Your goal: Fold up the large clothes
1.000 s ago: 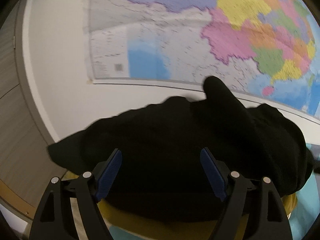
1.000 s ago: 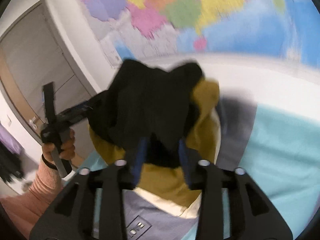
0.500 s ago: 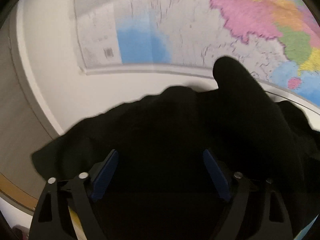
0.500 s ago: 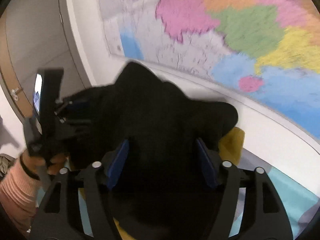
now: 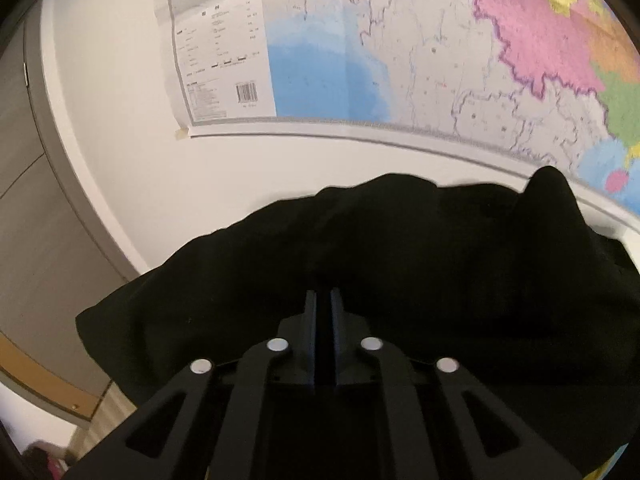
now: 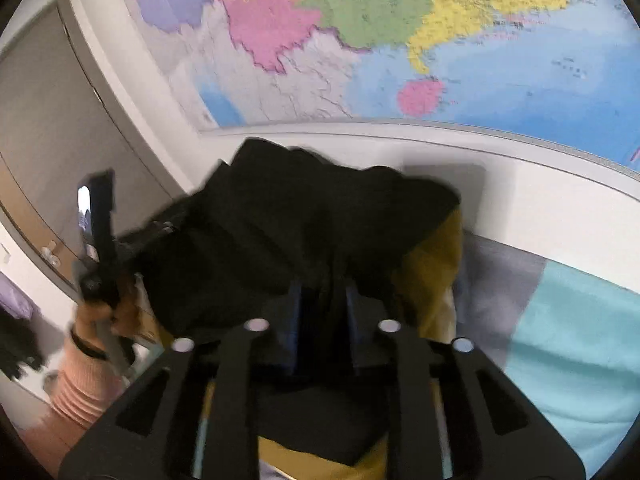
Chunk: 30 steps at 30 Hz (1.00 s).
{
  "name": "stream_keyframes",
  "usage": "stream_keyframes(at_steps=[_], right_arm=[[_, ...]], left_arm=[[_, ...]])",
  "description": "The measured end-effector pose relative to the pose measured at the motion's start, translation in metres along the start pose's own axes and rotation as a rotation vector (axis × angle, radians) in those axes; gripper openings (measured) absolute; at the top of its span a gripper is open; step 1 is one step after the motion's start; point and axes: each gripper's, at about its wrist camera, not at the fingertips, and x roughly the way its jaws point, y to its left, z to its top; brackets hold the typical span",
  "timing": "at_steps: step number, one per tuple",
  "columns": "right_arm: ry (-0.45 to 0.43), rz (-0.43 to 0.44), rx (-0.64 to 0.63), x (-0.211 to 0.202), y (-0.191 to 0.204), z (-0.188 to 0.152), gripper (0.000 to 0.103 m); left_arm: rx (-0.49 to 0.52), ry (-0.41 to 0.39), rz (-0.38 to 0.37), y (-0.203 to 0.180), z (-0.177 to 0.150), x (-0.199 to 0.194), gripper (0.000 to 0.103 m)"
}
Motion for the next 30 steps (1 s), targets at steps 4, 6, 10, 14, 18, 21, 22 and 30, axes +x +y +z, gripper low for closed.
stream_keyframes(at_steps=[4,6,10,14,18,21,22,30], right_arm=[[-0.074,0.009,-0.016,-0.019,0.01,0.008,0.038],[-0.104,0.007,-0.072,-0.026,0.026,0.01,0.038],[-0.139,0.023,-0.163,-0.03,0.053,0.013,0.04],[-0.11,0.035,-0.169,-0.011,0.061,0.019,0.042],[-0.045,-0.004,-0.141,0.021,0.049,0.025,0.036],[0.002,0.049,-0.048,0.037,0.024,0.023,0.029],[0.005,0.054,-0.027,0.039,0.018,0.023,0.029],[-0.068,0.051,-0.087,0.004,0.038,0.031,0.035]], left_arm=[[-0.008,-0.079,-0.017,-0.003,-0.002,-0.014,0.018],[-0.017,-0.115,-0.032,-0.003,-0.004,-0.022,0.024],[-0.011,-0.183,-0.066,-0.009,-0.008,-0.04,0.033],[0.014,-0.211,-0.084,-0.02,-0.01,-0.052,0.036],[0.02,-0.204,-0.09,-0.024,-0.012,-0.051,0.038],[0.02,-0.186,-0.086,-0.026,-0.014,-0.046,0.039],[0.017,-0.18,-0.084,-0.024,-0.014,-0.043,0.041],[-0.002,-0.155,-0.075,-0.021,-0.011,-0.031,0.048]])
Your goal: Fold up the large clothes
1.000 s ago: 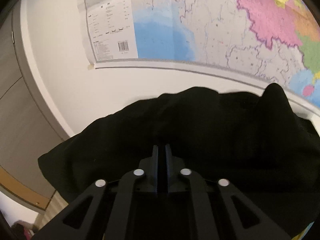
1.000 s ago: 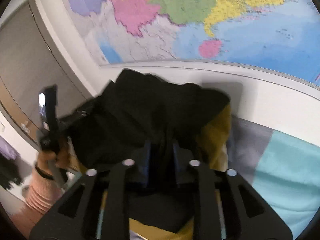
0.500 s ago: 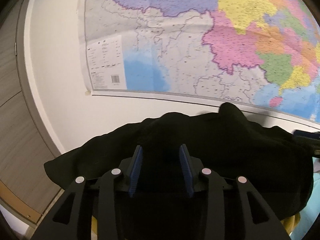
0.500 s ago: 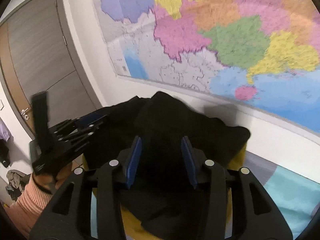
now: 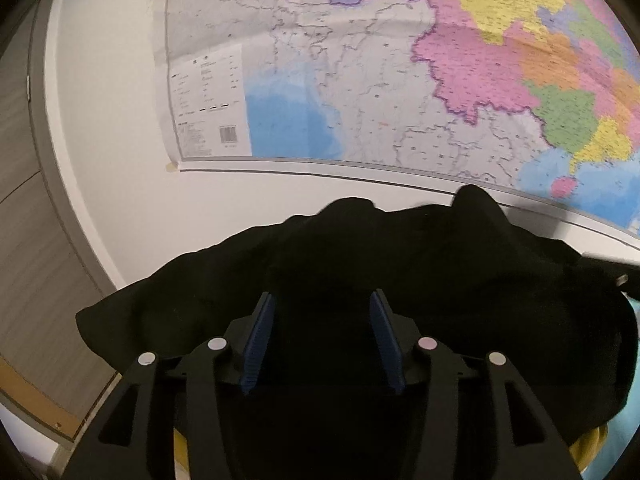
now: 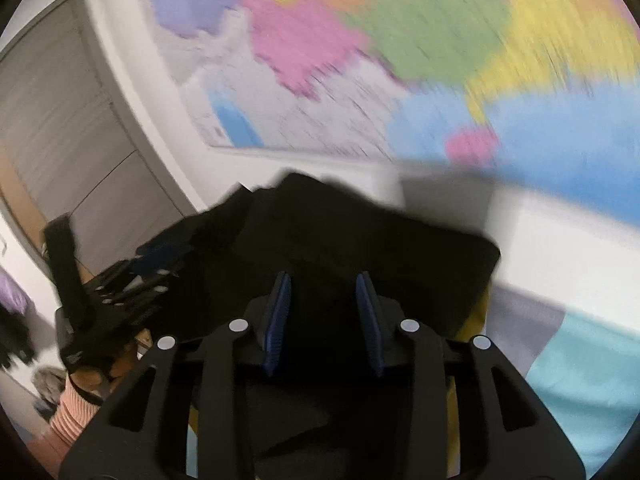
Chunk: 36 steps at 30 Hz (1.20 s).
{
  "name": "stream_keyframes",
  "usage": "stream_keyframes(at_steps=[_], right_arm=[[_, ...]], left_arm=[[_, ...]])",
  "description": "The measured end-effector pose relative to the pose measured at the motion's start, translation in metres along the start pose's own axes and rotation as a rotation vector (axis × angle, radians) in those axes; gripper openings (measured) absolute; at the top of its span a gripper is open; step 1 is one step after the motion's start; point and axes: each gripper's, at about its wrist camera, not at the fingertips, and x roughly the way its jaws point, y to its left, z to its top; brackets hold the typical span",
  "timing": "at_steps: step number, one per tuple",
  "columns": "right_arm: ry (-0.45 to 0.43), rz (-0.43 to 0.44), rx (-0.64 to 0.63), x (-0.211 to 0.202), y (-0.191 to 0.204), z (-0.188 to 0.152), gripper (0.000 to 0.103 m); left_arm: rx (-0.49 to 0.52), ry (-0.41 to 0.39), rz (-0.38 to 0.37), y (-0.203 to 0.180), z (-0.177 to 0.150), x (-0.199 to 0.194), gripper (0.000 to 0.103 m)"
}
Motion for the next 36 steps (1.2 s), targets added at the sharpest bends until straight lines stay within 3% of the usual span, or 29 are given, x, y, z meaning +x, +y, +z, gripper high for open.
stream_keyframes(at_steps=[4,8,10,12,14,19,24,26,31,36], right_arm=[[-0.014,0.029,-0.101,0.008,0.035,0.019,0.035],[0.079,0.015,-0.113,0.055,0.045,0.035,0.032],[0.169,-0.051,-0.055,0.085,0.029,0.037,0.032],[0.211,-0.05,0.087,0.096,0.002,0.034,0.031],[0.197,-0.013,0.14,0.089,-0.011,0.03,0.032],[0.094,0.001,0.066,0.037,-0.006,0.02,0.044],[0.02,0.018,-0.032,-0.016,-0.006,-0.003,0.044],[0.065,0.02,-0.053,-0.018,-0.01,-0.019,0.044],[0.146,0.032,-0.074,-0.004,-0.014,-0.06,0.047],[0.087,0.059,-0.047,-0.036,-0.021,-0.065,0.047]], left_arm=[[-0.019,0.008,0.014,0.004,0.004,0.004,0.048],[-0.012,0.031,0.046,0.008,0.011,0.018,0.05],[-0.004,0.045,0.057,0.012,0.012,0.023,0.05],[0.014,0.073,0.059,0.017,0.011,0.033,0.05],[-0.012,0.089,0.091,0.027,0.009,0.038,0.05],[-0.071,0.046,0.051,0.053,0.0,0.023,0.053],[-0.08,-0.021,0.059,0.078,-0.004,0.001,0.057],[-0.089,-0.01,0.076,0.089,-0.006,0.002,0.058],[-0.123,0.111,0.11,0.108,-0.019,0.04,0.057],[-0.146,0.099,0.157,0.108,-0.017,0.03,0.056]])
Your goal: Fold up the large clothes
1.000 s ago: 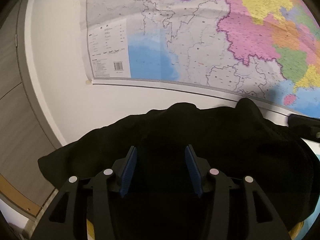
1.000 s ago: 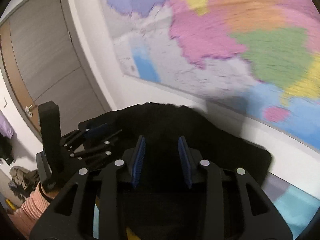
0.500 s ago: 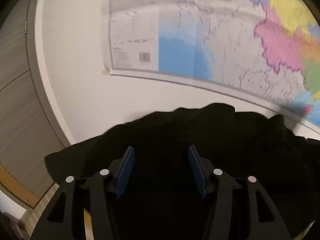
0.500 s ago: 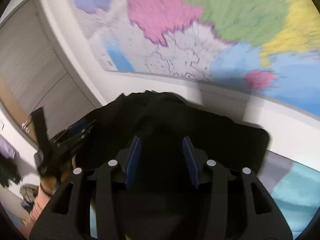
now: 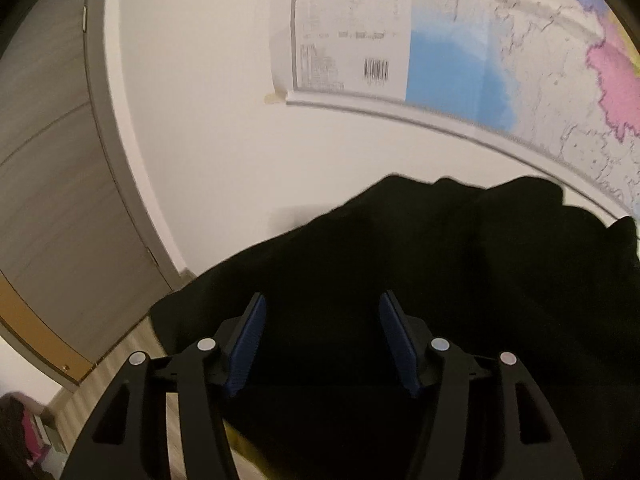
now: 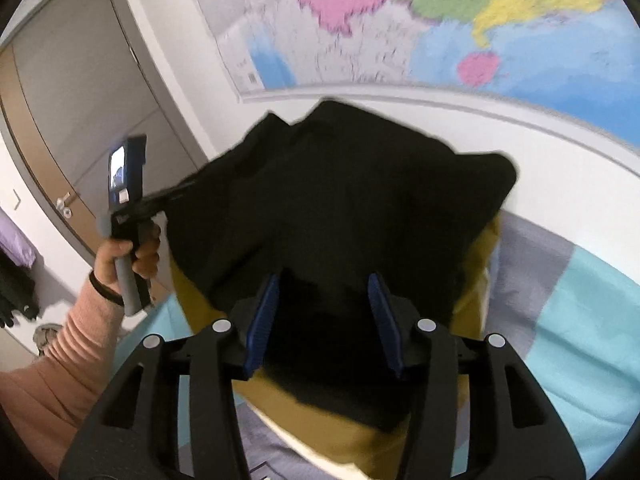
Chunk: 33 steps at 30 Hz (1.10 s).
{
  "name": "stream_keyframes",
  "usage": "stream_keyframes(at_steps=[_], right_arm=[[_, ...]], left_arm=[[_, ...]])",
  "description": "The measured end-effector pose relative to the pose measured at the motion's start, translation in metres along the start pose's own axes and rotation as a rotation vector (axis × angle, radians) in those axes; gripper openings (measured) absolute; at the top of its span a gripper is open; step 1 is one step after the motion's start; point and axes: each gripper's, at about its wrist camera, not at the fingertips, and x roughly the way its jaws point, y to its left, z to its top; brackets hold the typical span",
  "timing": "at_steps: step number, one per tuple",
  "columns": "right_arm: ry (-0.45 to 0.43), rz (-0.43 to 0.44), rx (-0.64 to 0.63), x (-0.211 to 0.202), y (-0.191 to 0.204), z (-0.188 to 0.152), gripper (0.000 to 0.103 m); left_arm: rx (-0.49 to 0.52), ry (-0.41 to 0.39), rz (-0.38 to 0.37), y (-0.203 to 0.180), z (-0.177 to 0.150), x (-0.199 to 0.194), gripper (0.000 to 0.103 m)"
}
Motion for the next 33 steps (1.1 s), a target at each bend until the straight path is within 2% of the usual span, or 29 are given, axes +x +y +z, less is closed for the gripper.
stream_keyframes(at_steps=[3,7,10,13,15,20,23,25,27,30,33], right_arm=[[-0.035,-0.013,-0.056,-0.013,0.008,-0.006,0.047],[0.052,-0.07,-0.163,0.016,0.024,-0.025,0.047],[0.058,-0.106,-0.195,0.025,0.028,-0.033,0.047],[0.056,-0.136,-0.235,0.022,0.036,-0.036,0.047],[0.042,-0.139,-0.238,0.015,0.038,-0.035,0.048],[-0.089,-0.128,-0.228,-0.011,0.045,-0.031,0.048],[-0.076,-0.12,-0.215,-0.001,0.046,-0.028,0.045],[-0.054,-0.147,-0.246,0.013,0.049,-0.03,0.041],[-0.031,-0.169,-0.268,0.022,0.046,-0.034,0.03],[-0.034,-0.162,-0.286,0.018,0.041,-0.037,0.014],[-0.045,-0.158,-0.299,0.003,0.042,-0.039,0.007]], left_arm=[[0.011,-0.07,-0.03,-0.002,-0.003,-0.03,0.057],[0.052,-0.123,-0.165,-0.02,-0.015,-0.069,0.057],[0.106,-0.118,-0.228,-0.041,-0.025,-0.079,0.057],[0.138,-0.109,-0.235,-0.056,-0.038,-0.082,0.057],[0.117,-0.098,-0.241,-0.053,-0.039,-0.08,0.057],[0.113,-0.118,-0.269,-0.057,-0.039,-0.092,0.06],[0.151,-0.111,-0.279,-0.069,-0.047,-0.099,0.062],[0.167,-0.105,-0.254,-0.076,-0.05,-0.095,0.063],[0.167,-0.089,-0.238,-0.077,-0.052,-0.086,0.063],[0.146,-0.067,-0.239,-0.073,-0.052,-0.077,0.066],[0.156,-0.074,-0.227,-0.073,-0.051,-0.077,0.065]])
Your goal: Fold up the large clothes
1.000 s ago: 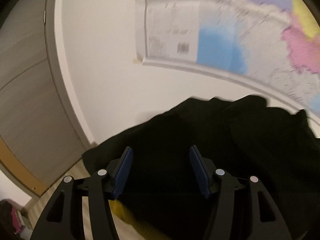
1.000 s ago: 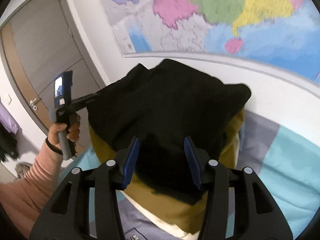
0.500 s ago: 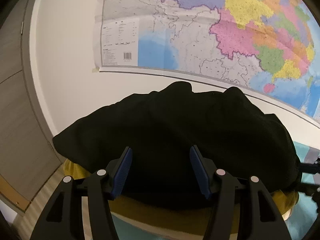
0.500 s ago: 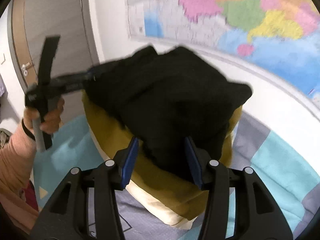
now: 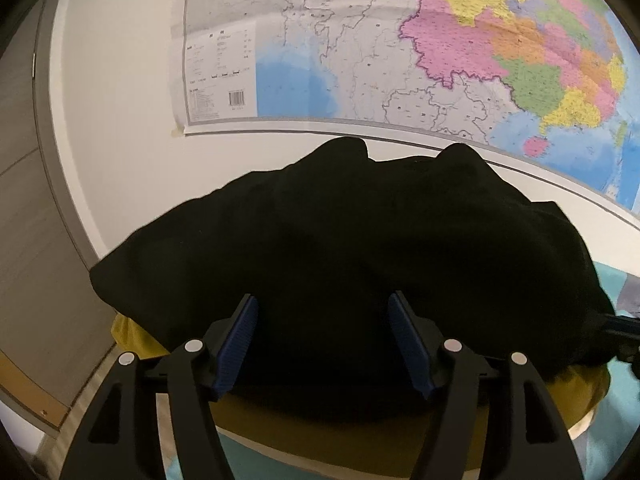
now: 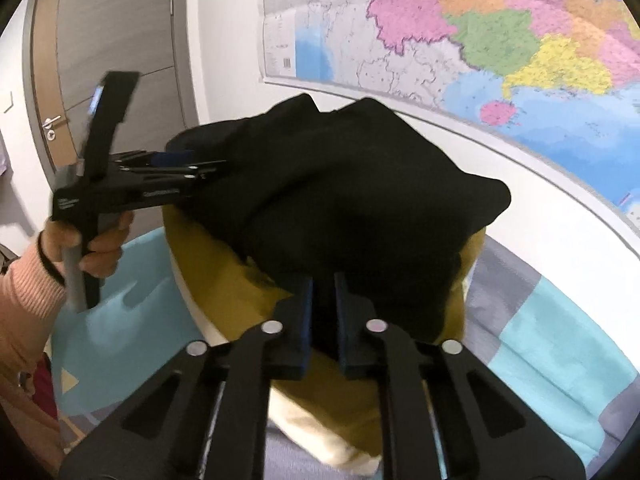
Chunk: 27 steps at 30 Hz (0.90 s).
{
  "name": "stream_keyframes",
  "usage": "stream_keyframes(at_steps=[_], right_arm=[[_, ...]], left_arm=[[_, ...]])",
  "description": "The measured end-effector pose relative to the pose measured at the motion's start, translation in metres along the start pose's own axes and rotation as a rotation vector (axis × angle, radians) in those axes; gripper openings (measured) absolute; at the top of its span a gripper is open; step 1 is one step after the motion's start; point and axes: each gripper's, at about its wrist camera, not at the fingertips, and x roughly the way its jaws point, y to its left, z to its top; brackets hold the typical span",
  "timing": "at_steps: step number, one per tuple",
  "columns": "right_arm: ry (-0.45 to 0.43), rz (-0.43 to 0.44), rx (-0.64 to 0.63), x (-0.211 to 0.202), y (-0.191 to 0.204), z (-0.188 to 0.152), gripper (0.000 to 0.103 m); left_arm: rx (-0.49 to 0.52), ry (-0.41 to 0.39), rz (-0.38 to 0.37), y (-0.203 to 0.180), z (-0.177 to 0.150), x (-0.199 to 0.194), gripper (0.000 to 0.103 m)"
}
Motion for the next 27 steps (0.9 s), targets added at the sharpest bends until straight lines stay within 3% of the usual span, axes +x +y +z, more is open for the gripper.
stream_keyframes(at_steps=[5,8,13,17,21,22,23,27], right_arm=[[-0.018,0.027,0.017,-0.026,-0.003,-0.015,0.005],[0.003,0.032,0.075,-0.022,-0.016,-0.022,0.005],[-0.044,0.04,0.025,-0.037,-0.002,-0.017,0.014],[-0.093,0.027,-0.031,-0.043,0.01,-0.003,0.034],[-0.039,0.03,-0.098,-0.009,0.028,0.003,0.035],[-0.034,0.014,-0.123,-0.003,0.032,0.002,0.027],[-0.035,-0.007,-0.148,0.001,0.035,0.001,0.008],[-0.028,0.027,-0.159,-0.007,0.031,-0.006,0.002]], left_arm=[[-0.009,0.006,0.012,0.003,0.001,0.005,0.065],[-0.008,0.012,0.023,0.003,0.003,0.008,0.065],[-0.002,-0.004,0.036,0.001,0.004,-0.001,0.063],[0.054,-0.049,-0.003,-0.009,0.002,-0.017,0.063],[0.072,-0.048,-0.012,-0.019,0.002,-0.019,0.063],[0.072,-0.045,-0.02,-0.021,0.002,-0.018,0.063],[0.074,-0.043,-0.023,-0.021,0.003,-0.016,0.063],[0.061,-0.02,-0.016,-0.016,0.0,-0.009,0.064]])
